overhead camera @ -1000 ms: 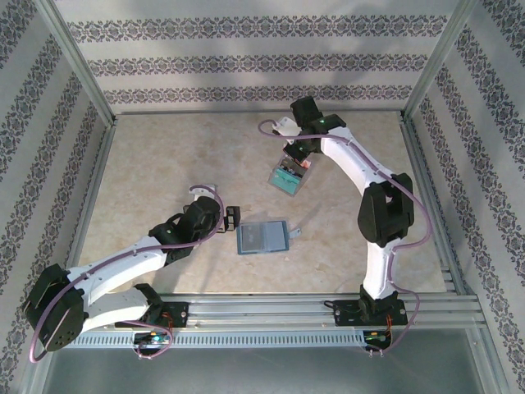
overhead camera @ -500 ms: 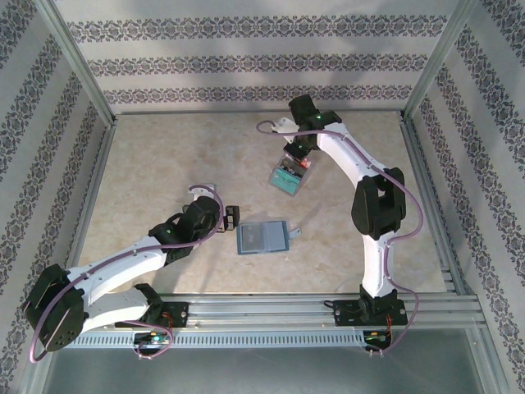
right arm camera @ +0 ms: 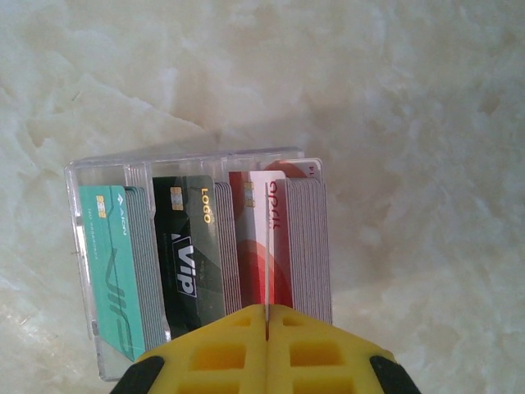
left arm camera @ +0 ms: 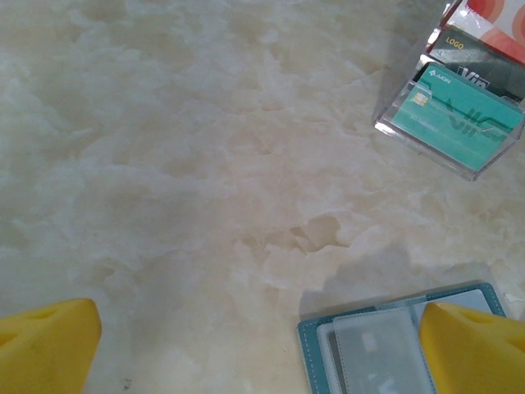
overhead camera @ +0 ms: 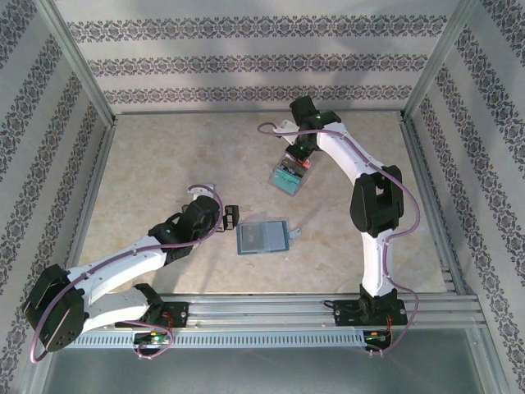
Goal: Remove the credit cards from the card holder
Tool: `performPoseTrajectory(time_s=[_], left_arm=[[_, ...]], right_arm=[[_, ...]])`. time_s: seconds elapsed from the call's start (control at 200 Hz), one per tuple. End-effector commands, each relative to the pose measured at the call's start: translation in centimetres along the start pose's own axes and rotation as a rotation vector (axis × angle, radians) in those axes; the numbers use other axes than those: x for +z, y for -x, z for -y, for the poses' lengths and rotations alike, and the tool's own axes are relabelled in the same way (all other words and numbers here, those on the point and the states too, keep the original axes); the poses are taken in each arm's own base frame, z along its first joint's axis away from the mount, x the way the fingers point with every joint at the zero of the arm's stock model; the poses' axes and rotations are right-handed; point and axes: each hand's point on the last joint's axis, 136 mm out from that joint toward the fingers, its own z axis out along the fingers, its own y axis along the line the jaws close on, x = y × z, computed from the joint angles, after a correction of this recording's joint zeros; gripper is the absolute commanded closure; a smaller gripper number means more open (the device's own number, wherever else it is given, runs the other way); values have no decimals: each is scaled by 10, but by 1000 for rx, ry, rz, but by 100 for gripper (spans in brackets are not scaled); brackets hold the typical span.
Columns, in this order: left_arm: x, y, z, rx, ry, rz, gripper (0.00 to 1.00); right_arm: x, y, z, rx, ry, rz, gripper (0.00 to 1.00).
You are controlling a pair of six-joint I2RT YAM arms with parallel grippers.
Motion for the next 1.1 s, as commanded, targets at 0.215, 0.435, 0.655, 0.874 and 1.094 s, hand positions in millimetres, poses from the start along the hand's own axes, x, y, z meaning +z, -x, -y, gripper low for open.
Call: performPoseTrajectory(time_s=[0.215, 0.435, 0.655, 0.874, 1.094], left_arm=[[2, -3, -9, -13, 32, -19, 1], [2, -3, -10, -17, 31, -21, 1], [3, -4, -10, -26, 26, -23, 1], [3, -5, -11, -27, 27, -26, 1], [4, -4, -9, -30, 20, -25, 1]], right_arm=[[7, -5, 7, -6, -1, -34, 100], [12, -6, 7, -3, 11, -45, 100], [15, -8, 8, -3, 15, -58, 100], [18, -11, 8, 1, 18, -68, 100], [21, -12, 6, 7, 28, -71, 100]])
